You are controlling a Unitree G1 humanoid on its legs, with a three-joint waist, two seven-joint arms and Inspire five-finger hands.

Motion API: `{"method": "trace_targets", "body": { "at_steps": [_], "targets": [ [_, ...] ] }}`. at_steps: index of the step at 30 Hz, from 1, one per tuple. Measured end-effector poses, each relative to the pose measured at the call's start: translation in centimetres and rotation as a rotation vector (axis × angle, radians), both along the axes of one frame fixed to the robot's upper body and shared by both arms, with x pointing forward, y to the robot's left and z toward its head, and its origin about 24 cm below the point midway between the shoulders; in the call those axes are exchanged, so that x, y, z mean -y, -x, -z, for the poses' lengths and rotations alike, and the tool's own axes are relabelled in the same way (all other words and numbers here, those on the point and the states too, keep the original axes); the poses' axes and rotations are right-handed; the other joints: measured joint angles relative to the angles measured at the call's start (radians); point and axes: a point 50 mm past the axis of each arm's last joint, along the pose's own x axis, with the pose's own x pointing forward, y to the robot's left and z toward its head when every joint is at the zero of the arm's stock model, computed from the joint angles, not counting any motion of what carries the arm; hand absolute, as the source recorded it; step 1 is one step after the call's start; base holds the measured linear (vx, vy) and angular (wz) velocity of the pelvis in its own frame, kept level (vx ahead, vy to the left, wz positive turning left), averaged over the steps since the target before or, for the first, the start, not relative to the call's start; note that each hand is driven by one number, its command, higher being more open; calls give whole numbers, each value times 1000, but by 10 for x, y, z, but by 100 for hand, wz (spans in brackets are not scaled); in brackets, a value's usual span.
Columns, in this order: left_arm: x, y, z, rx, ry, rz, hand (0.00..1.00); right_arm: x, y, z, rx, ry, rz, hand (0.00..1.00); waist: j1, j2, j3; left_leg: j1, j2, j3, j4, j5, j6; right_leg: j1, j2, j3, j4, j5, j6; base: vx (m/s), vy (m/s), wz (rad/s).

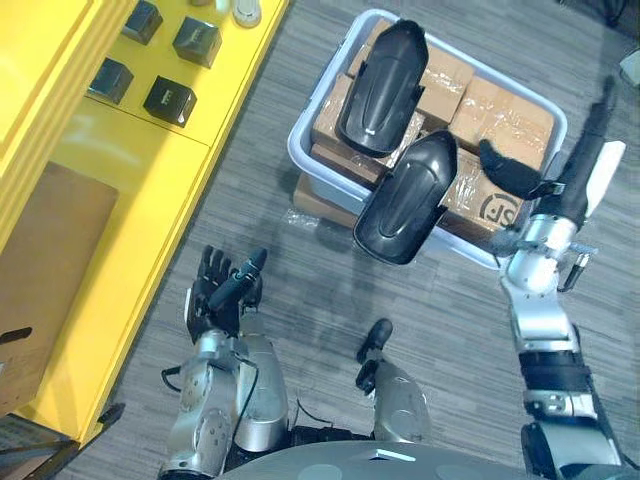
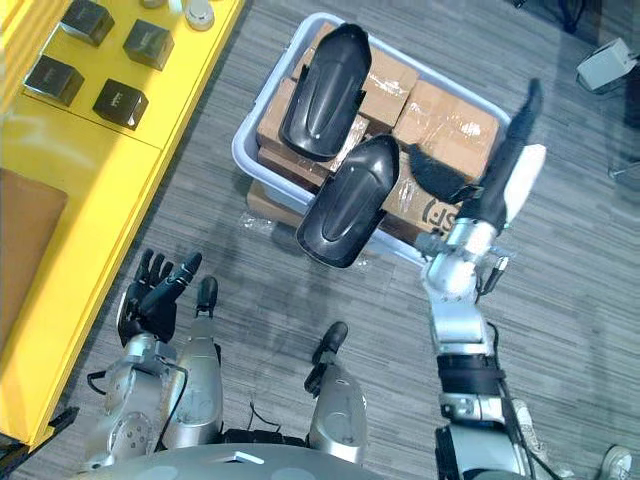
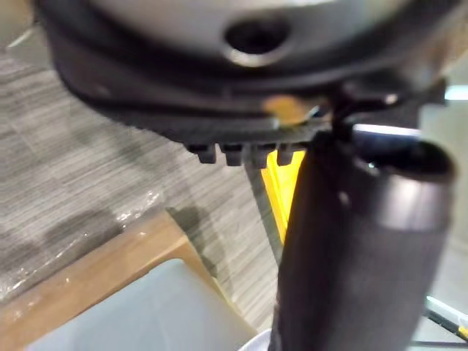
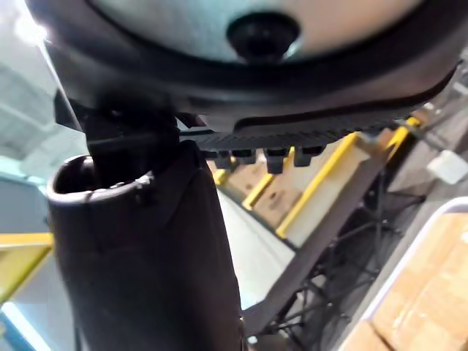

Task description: Walk over and take three plastic housings, then place them on the shelf

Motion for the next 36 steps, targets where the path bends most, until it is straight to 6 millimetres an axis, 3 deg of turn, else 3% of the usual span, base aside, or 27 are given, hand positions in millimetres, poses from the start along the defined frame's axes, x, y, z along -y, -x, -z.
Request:
{"method": "trace_targets", "body": {
  "at_steps": [6,11,14,21,29,36],
  "targets": [
    [-5,1,-3,21,-4,-29,100,-13,37,43,-129,-181,-59,100,-16,-33,-78,55,2,21,0,-19,-8,38,-1,15,1,-15,-7,28,-26,-7],
    [0,-4,-25,128,-82,5,100,-19,58,84,-341,-268,-52,100,-59,-26,-107,82,3,64,0,-28,-12,35,-1,54,-8,-13,-6,-11,-15,-23],
    [6,-12,-33,173,-97,38,100,-17,64,95,-407,-325,-36,100,-83,-9,-118,88,3,80,0,-32,-17,30,0,70,-14,-10,-3,-24,-16,-17],
    [15,-22,-41,210,-117,75,100,-25,61,102,-451,-332,-57,100,-88,2,-124,86,3,112,0,-36,-14,12,3,100,-36,10,1,18,-18,-13],
    [24,-26,-42,227,-116,116,100,-50,38,109,-448,-366,-52,100,-76,14,-115,49,-1,107,1,-36,-13,-20,2,98,-38,18,8,32,-14,2],
    [32,-36,-52,291,-109,126,100,-51,14,107,-410,-398,0,100,-57,56,-34,36,-2,98,1,-34,-11,-26,2,90,-38,18,8,0,-6,2]
  ]
}}
